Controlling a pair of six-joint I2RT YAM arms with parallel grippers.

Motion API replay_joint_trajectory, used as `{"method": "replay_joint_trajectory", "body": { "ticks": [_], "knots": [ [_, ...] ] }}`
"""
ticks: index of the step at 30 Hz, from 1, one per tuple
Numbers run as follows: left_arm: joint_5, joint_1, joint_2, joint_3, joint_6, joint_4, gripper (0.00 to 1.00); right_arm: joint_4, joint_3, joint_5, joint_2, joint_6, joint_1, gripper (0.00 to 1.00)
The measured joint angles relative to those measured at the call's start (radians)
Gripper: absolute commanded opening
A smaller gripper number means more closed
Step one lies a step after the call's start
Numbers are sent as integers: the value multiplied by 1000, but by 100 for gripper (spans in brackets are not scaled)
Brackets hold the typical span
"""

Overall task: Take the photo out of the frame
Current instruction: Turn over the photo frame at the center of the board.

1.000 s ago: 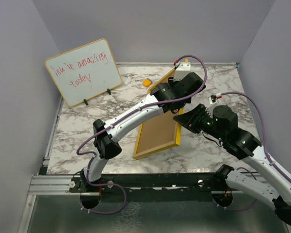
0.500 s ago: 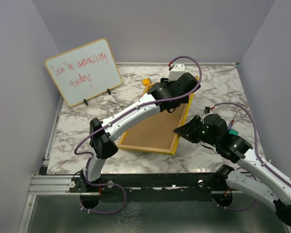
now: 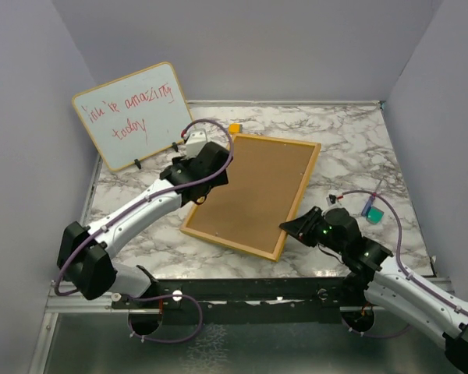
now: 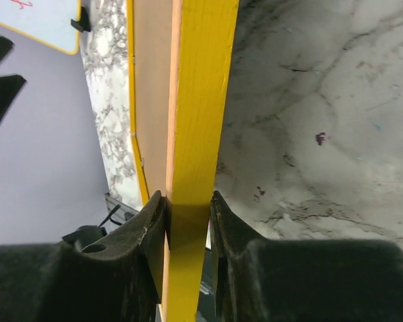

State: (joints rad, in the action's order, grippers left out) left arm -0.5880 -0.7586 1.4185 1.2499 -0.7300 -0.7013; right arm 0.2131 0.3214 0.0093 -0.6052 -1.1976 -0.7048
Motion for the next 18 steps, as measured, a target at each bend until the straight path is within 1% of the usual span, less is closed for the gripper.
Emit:
{"method": "replay_joint_trajectory", "body": {
  "ticks": [2, 6, 8, 11, 12, 18],
  "knots": [
    [21, 47, -61, -124, -5, 42, 96, -33, -56, -1, 23, -10, 0, 1],
    [67, 107, -123, -289, -6, 112, 97, -86, -143, -3, 60, -27, 3, 1],
    [84, 130, -126, -330, -6, 138, 97, -103, -169, -3, 69, -34, 4, 2],
    [114, 170, -126, -386, -2, 182, 98, -120, -197, -3, 72, -44, 5, 6],
    [125, 180, -125, -397, 1, 194, 98, -123, -203, -3, 72, -47, 5, 8],
    [171, 229, -95, -445, 21, 285, 98, -141, -230, -6, 72, -68, 5, 34]
  ]
}}
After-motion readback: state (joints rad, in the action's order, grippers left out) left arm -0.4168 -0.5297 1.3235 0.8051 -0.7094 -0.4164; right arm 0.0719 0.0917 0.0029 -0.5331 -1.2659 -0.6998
